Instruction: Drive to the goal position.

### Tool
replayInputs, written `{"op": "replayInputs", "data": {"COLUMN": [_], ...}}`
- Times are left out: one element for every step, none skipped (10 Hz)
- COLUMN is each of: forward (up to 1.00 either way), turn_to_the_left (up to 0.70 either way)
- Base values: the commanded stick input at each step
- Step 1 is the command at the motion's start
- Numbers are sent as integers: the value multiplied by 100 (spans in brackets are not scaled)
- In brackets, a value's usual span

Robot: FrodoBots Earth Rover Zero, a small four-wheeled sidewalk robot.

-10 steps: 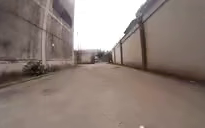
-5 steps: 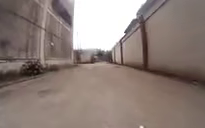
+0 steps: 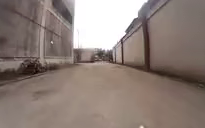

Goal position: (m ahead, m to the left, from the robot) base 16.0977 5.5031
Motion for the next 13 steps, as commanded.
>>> {"op": "replayInputs", "data": {"forward": [30, 30, 30, 30, 30, 30, 30, 30, 30, 30, 30, 30, 30], "turn_to_the_left": [0, 0, 0, 0, 0, 0, 0, 0, 0, 0, 0, 0, 0]}}
